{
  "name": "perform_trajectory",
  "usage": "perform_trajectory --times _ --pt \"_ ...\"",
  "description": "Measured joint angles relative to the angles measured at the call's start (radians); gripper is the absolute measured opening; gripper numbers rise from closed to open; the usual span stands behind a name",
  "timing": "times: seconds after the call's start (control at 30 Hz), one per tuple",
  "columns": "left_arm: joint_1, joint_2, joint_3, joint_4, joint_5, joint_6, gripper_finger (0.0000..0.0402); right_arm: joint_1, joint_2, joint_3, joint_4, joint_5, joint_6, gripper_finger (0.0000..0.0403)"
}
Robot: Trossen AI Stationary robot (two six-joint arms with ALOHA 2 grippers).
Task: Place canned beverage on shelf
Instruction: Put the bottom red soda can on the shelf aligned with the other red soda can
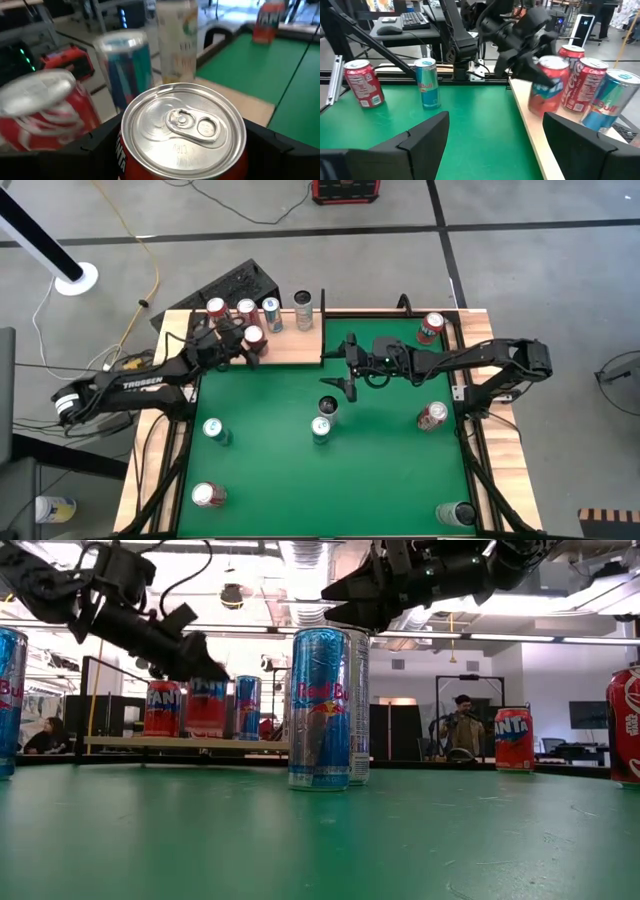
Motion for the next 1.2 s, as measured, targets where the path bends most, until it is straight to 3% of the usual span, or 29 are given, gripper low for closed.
perform_trajectory --times 0.2,0.5,0.73,1.0,1.2 --pt "0.0 0.039 0.001 0.01 0.063 0.005 0.028 0.0 0.0 0.0 0.001 0.0 0.0 0.0343" --pt "0.002 0.039 0.001 0.007 0.036 -0.01 0.0281 0.0 0.001 0.0 -0.001 0.0 0.003 0.0343" --pt "0.002 0.028 0.004 0.011 0.01 -0.034 0.0383 0.003 0.001 0.0 0.003 0.0 0.027 0.0343" --pt "0.002 -0.111 0.054 -0.077 -0.002 -0.016 0.0383 0.03 0.001 0.062 -0.016 0.004 0.035 0.0343" --pt "0.002 -0.294 0.144 -0.277 -0.002 0.001 0.0383 0.041 0.034 0.189 -0.178 0.123 0.065 0.0342"
